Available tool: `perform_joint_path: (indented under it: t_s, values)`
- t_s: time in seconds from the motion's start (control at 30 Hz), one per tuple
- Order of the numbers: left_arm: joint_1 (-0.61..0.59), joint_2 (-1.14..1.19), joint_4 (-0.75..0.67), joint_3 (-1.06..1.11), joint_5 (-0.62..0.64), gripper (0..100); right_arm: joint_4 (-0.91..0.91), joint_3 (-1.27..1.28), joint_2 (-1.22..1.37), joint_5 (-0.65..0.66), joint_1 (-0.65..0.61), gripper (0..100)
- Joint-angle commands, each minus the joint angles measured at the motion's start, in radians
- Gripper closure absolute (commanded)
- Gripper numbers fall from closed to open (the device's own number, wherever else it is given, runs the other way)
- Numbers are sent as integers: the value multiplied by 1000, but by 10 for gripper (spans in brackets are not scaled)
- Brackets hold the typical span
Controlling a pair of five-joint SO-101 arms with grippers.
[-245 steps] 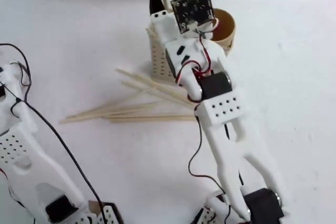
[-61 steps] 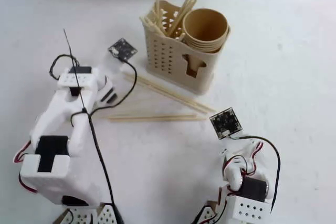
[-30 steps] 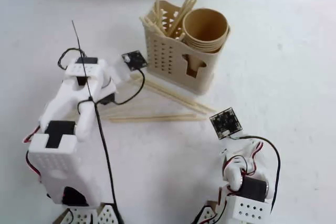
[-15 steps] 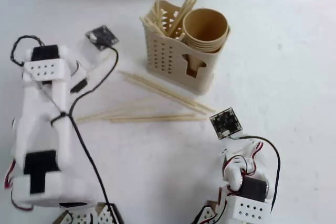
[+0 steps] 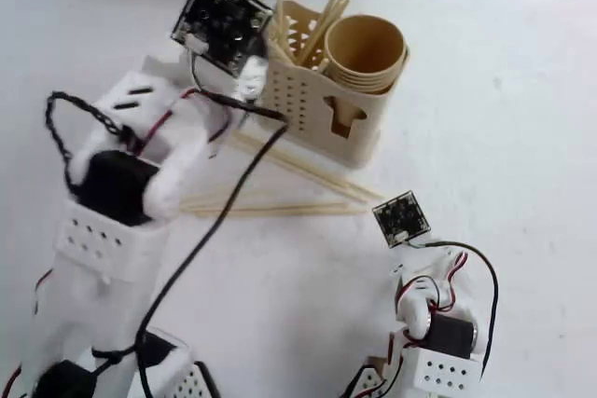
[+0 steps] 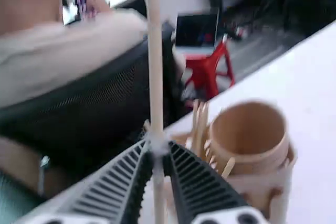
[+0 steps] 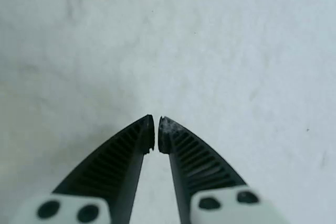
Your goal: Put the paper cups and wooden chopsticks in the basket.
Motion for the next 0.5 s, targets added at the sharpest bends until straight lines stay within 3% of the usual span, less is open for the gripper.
perform_joint_path:
  t_s: [0.0, 0.2, 0.33, 0.47]
  values:
    - [58, 68, -292, -46, 78, 977, 5, 9, -12, 5, -5, 964]
    - [53, 300, -517, -66, 94, 977, 5, 9, -12, 5, -5, 964]
    - [45, 443, -520, -163, 187, 977, 5, 9, -12, 6, -5, 964]
    - [18, 561, -488, -253, 204, 977, 5, 9, -12, 6, -5, 964]
